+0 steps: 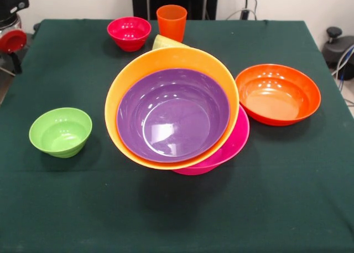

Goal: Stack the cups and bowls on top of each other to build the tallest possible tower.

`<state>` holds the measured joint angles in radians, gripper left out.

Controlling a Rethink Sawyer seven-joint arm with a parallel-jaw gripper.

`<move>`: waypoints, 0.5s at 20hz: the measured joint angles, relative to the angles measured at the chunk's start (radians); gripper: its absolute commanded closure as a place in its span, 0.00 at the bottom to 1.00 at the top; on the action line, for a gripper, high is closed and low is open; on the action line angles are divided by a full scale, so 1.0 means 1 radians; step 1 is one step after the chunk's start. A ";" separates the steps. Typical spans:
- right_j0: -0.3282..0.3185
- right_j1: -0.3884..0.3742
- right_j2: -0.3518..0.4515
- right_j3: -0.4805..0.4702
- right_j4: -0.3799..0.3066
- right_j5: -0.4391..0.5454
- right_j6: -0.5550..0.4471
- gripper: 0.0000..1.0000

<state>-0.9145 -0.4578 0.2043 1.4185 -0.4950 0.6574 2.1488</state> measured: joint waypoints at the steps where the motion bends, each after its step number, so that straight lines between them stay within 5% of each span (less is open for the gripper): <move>1: 0.000 0.000 0.001 -0.001 0.000 0.000 0.000 0.00; 10: 0.022 0.002 0.003 -0.020 0.000 0.000 0.000 0.00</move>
<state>-0.8921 -0.4559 0.2073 1.3987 -0.4952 0.6574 2.1488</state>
